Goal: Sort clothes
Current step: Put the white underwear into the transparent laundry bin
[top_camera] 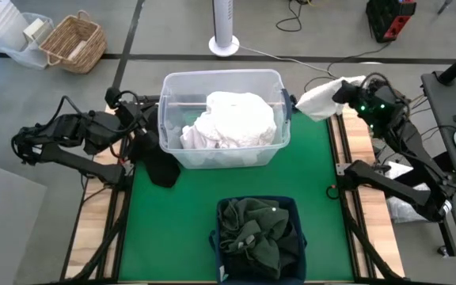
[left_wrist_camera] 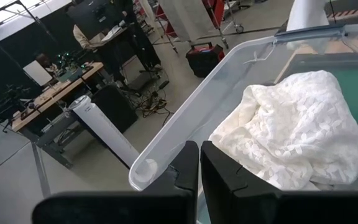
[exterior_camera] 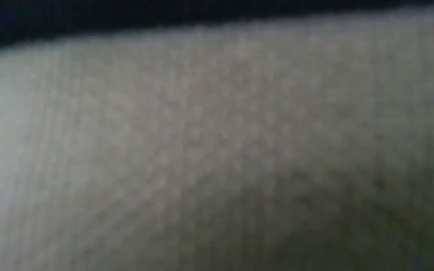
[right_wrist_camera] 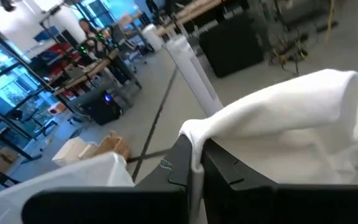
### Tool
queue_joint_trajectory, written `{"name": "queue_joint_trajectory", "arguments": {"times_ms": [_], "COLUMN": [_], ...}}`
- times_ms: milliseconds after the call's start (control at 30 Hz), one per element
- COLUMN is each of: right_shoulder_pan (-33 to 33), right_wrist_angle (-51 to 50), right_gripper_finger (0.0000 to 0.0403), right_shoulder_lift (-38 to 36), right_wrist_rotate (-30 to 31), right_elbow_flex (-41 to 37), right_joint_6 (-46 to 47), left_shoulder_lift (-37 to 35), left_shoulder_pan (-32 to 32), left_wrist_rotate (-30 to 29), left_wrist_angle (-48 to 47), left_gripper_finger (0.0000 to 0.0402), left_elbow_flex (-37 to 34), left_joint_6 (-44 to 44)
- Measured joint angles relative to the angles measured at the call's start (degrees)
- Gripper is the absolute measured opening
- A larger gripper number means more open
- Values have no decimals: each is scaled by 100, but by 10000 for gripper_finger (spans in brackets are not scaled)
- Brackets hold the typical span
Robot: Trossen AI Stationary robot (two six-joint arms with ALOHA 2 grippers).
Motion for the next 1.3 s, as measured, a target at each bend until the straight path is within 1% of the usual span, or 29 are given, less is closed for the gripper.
{"name": "queue_joint_trajectory", "arguments": {"times_ms": [267, 533, 767, 967, 1300], "right_shoulder_pan": [133, 666, 1066, 1326, 1944], "right_wrist_angle": [-2, 46, 191, 464, 475], "right_gripper_finger": [12, 12, 12, 12, 12], "right_shoulder_lift": [438, 775, 828, 867, 1332], "right_wrist_rotate": [-134, -133, 113, 61, 47], "right_elbow_flex": [747, 1236, 1513, 1843, 2488], "right_joint_6": [-280, -452, -617, -651, -912], "left_shoulder_lift": [0, 0, 0, 0, 0], "left_shoulder_pan": [0, 0, 1, 0, 2], "left_wrist_rotate": [-1, 0, 0, 0, 0], "left_wrist_angle": [14, 66, 79, 87, 85], "left_gripper_finger": [0, 0, 0, 0, 0], "left_elbow_flex": [0, 0, 0, 0, 0], "left_joint_6": [1, 2, 0, 1, 61]}}
